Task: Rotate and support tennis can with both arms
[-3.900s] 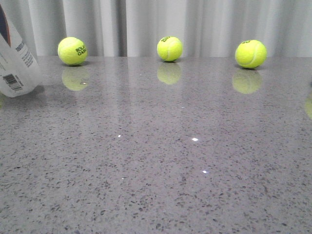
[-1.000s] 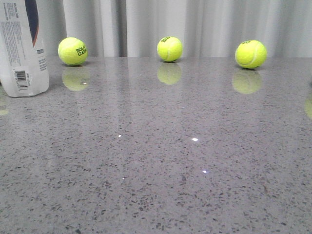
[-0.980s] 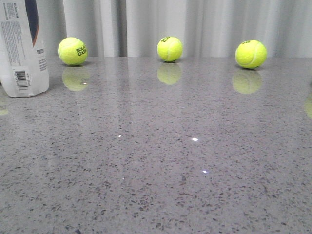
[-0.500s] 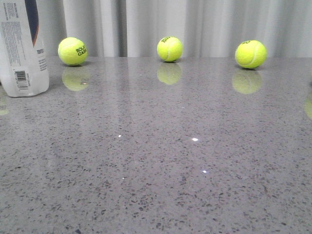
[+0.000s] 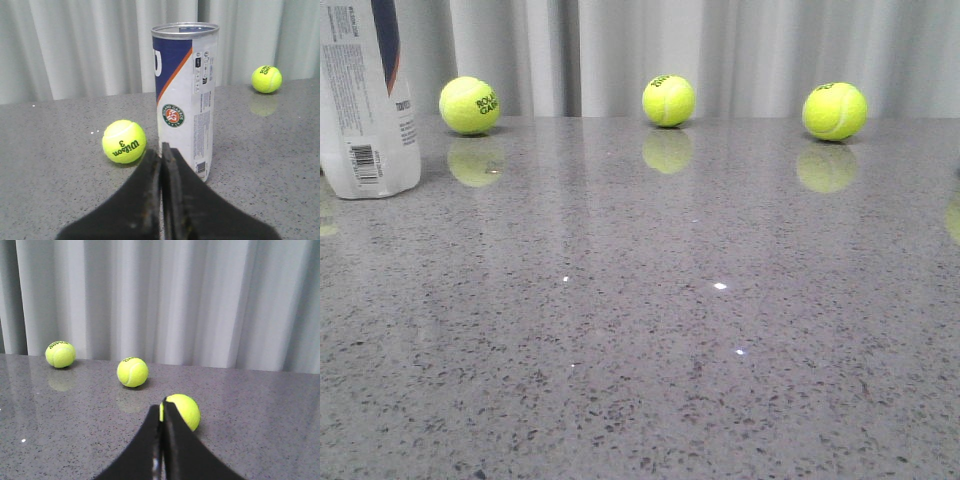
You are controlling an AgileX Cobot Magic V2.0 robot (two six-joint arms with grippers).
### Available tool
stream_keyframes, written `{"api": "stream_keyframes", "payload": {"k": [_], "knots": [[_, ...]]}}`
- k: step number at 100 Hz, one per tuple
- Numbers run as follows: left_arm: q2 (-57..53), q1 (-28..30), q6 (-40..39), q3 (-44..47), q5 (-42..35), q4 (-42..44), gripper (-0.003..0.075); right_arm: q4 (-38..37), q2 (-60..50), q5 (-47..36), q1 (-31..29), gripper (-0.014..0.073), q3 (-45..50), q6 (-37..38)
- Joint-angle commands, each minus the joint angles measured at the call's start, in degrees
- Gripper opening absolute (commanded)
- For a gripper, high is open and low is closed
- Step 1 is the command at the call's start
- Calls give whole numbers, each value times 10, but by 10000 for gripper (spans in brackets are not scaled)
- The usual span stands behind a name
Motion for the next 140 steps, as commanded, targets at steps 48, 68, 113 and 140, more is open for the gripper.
{"api": "stream_keyframes", "payload": {"k": [48,68,113,140], "knots": [[-159,31,-148,142,-86,162,-21,5,6,-42,-2,-68,-14,0],[-224,46,-157,199,-92,170,-21,5,6,-42,-2,-68,-14,0],[-248,50,-157,248,-140,175,-21,5,6,-41,-2,-68,-14,0],[-248,53,-157,248,-140,175,-21,5,6,-40,-2,-68,-14,0]]}}
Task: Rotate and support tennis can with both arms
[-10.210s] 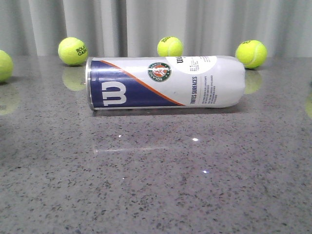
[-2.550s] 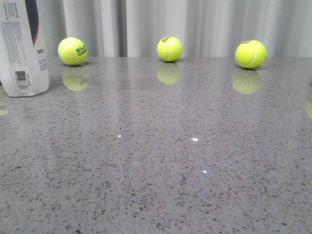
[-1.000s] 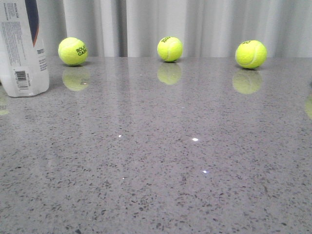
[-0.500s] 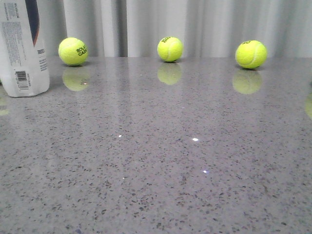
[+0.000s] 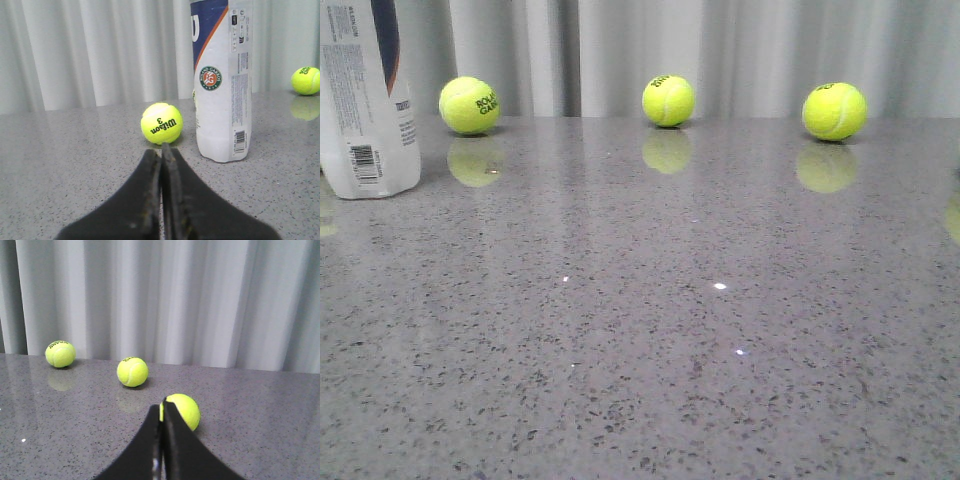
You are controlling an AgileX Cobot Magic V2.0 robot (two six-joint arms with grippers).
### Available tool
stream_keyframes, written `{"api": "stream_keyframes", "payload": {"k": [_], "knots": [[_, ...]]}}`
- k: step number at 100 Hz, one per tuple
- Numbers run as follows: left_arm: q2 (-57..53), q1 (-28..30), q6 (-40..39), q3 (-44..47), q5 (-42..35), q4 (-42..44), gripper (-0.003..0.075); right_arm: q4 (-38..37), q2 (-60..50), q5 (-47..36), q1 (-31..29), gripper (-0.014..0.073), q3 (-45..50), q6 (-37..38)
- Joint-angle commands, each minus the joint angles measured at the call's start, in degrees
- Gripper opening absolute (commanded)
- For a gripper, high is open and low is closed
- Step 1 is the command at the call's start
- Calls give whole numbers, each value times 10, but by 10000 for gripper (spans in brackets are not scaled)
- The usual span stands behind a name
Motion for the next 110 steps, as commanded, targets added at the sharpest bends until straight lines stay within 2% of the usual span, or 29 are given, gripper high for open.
{"api": "stream_keyframes", "payload": {"k": [1,87,102,110], "knots": [[-23,2,-5,28,-49,0,-21,5,6,-40,-2,-68,-14,0],[-23,2,-5,28,-49,0,-21,4,6,-38,-2,-68,-14,0],[-23,2,-5,28,-49,0,-21,-17,6,-39,19,-68,-14,1],[-23,2,-5,28,-49,0,-21,-53,6,-45,33,-68,-11,29]]}}
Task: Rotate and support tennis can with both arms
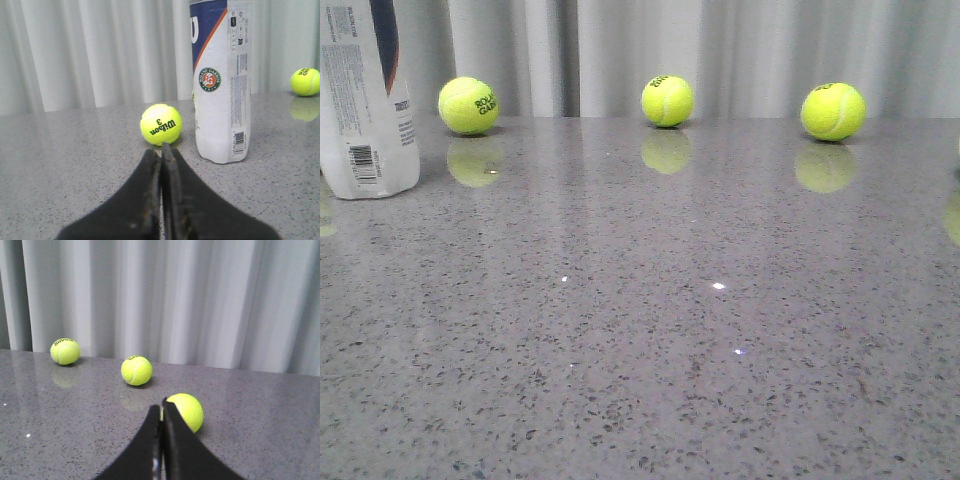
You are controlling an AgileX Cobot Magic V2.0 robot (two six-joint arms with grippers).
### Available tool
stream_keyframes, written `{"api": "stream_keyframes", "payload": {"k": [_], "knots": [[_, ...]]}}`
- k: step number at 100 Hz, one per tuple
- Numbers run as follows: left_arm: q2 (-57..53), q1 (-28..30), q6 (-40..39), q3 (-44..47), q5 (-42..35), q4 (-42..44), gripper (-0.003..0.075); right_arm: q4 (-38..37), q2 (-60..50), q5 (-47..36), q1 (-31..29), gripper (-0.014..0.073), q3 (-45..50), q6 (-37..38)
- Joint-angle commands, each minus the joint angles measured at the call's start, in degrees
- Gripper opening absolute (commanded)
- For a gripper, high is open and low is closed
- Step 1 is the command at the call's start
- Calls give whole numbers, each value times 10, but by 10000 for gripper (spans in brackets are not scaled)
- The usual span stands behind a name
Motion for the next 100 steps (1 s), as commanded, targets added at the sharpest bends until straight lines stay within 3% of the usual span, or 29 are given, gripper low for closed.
{"api": "stream_keyframes", "payload": {"k": [1,14,26,59,100], "knots": [[-23,2,-5,28,-47,0,-21,-38,6,-48,14,-68,-11,28],[-23,2,-5,28,-47,0,-21,-112,6,-79,31,-68,7,117],[-23,2,-5,28,-47,0,-21,-128,5,-114,38,-68,38,160],[-23,2,-5,28,-47,0,-21,-127,-86,-143,39,-68,125,170],[-23,2,-5,28,-47,0,-21,-127,-83,-179,39,-68,173,171]]}}
